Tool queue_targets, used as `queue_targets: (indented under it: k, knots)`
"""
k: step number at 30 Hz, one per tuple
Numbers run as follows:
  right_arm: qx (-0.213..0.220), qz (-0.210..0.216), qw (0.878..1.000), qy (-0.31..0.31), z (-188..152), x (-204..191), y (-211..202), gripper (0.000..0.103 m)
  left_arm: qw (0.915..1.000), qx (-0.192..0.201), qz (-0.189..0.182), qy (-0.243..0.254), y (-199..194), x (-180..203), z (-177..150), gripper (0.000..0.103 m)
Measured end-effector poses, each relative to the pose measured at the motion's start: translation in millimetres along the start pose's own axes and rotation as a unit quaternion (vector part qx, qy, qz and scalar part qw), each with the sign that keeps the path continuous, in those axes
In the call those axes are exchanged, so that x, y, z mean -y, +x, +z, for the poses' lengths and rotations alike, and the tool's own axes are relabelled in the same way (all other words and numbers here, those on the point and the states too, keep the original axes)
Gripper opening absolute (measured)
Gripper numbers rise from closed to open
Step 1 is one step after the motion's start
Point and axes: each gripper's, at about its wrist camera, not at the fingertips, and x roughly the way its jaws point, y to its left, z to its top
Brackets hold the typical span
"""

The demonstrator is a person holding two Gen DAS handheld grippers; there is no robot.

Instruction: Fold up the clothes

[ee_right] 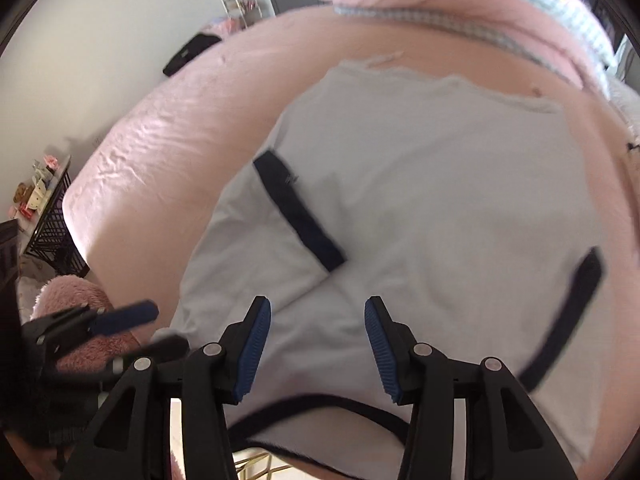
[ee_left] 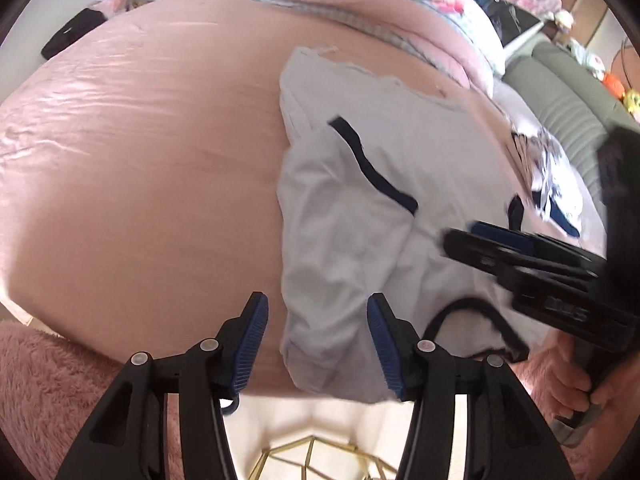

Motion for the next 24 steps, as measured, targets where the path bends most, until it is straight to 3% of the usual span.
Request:
queue_targets:
  k: [3, 5, 7, 10, 14, 18, 21, 24]
  knots:
    - [0.017, -0.037, 0.999, 0.023, -2.1, 22.4, -21.5, 0.049, 0.9995, -0.017, 0.019, -0.018, 16.2, 0.6, 3.7, 0.048]
    - [0.005, -0.071, 0.997, 0.043, -6.6, 40.2, -21.6, 0.049, 0.9977, -0.048, 0.042, -0.025, 25.6, -4.8, -2.2, 0.048]
    - [-0.021, -0.102, 0.992, 0.064, -16.2, 56.3, -18.5, 0.049, 0.9974, -0.054, 0.047, -0.014, 24.8, -0.9, -7.0, 0.048]
    - [-0.045, -0.093, 0.991, 0.089, -36.1, 76.1, -23.0, 0.049, 0.9974, -0.059, 0.043, -0.002, 17.3, 6.3, -10.9, 0.048]
    - [-0.044, -0.083, 0.991, 0.093, -51.0, 91.7, -44.9, 0.049, 0.9998, -0.016, 0.010, -0.006, -0.4, 13.4, -0.6, 0.048]
    - [-0.007, -0.149, 0.986, 0.079, -50.2, 110.1, -65.1, 0.049, 0.9995, 0.003, 0.000, 0.032, 11.7, 27.7, 22.4, 0.048]
    - [-0.018, -0.175, 0.979, 0.099, -60.6, 132.7, -59.2, 0.049, 0.9982, -0.039, 0.038, 0.024, 43.9, 29.7, 24.8, 0.048]
    - [-0.063, -0.167, 0.977, 0.112, -84.1, 147.6, -41.1, 0.049, 0.9968, -0.032, 0.060, 0.042, 44.1, 38.2, 18.1, 0.049]
